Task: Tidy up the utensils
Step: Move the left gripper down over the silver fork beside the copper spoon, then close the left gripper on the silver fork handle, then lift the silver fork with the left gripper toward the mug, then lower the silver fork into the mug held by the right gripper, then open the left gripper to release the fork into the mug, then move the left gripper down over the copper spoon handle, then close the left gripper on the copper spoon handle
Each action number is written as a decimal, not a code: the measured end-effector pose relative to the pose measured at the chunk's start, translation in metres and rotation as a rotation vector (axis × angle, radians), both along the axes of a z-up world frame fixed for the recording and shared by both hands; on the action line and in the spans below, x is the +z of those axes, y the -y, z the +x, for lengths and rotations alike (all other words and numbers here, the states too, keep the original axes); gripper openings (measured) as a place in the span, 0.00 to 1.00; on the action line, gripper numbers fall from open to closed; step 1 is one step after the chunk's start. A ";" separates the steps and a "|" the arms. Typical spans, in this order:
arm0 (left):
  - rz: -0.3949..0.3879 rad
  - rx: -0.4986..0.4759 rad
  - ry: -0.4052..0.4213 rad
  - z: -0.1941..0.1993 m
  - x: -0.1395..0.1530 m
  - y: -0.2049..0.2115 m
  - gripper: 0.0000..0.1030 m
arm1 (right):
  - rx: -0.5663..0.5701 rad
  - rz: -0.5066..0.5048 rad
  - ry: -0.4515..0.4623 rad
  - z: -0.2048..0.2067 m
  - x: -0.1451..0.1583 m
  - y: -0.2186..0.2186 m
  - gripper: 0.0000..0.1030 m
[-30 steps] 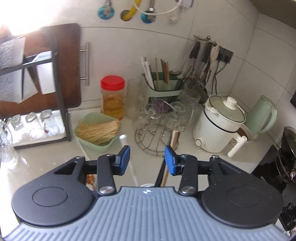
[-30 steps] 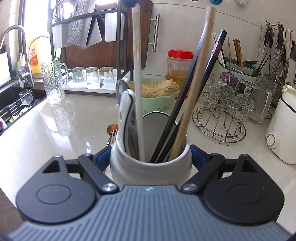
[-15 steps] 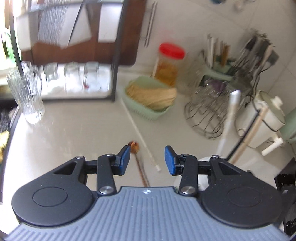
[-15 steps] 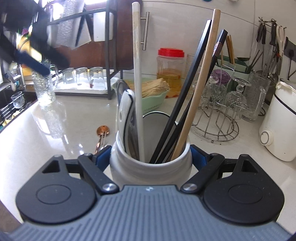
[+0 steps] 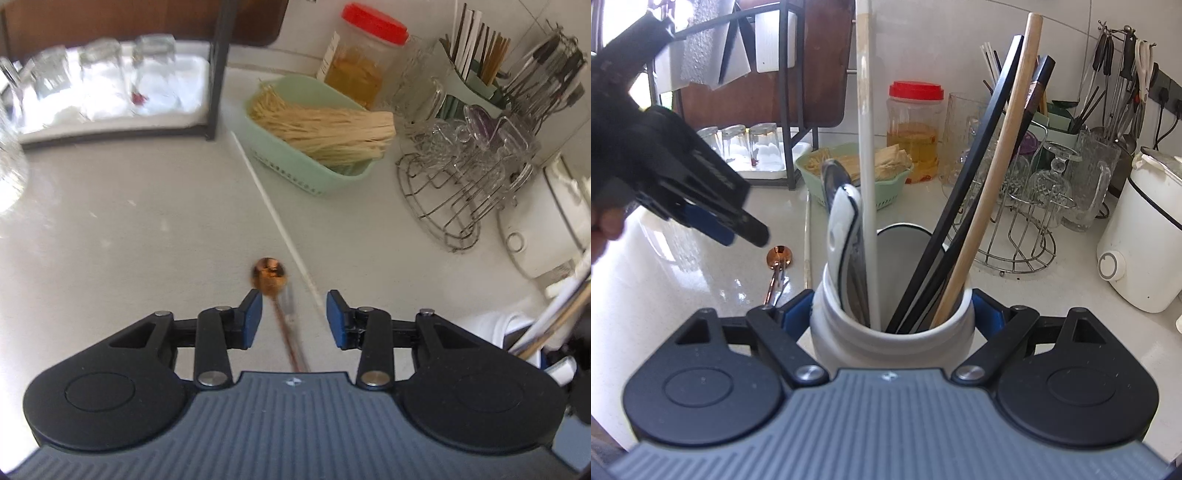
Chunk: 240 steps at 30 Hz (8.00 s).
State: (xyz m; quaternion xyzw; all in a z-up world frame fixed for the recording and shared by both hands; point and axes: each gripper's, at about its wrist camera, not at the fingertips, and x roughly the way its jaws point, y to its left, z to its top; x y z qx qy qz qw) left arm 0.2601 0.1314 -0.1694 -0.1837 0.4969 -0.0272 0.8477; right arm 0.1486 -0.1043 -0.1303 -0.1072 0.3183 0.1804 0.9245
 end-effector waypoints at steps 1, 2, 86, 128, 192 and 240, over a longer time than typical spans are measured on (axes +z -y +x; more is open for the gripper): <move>-0.010 0.002 -0.010 0.004 -0.004 0.000 0.38 | -0.001 -0.005 -0.005 0.001 0.001 -0.001 0.88; -0.009 0.003 -0.016 0.008 -0.008 0.002 0.37 | 0.000 -0.011 -0.008 0.002 0.001 -0.002 0.88; 0.088 -0.059 0.363 -0.054 0.142 0.053 0.01 | -0.014 0.026 -0.066 0.011 0.000 0.004 0.88; 0.180 -0.335 0.347 -0.062 0.160 0.114 0.01 | -0.026 0.059 -0.062 0.011 -0.002 0.007 0.88; 0.130 -0.072 0.154 -0.066 0.069 -0.007 0.45 | -0.093 0.052 -0.089 0.011 0.001 -0.003 0.88; 0.219 -0.113 0.091 0.020 -0.045 0.023 0.14 | -0.184 0.010 -0.077 0.006 -0.002 -0.015 0.88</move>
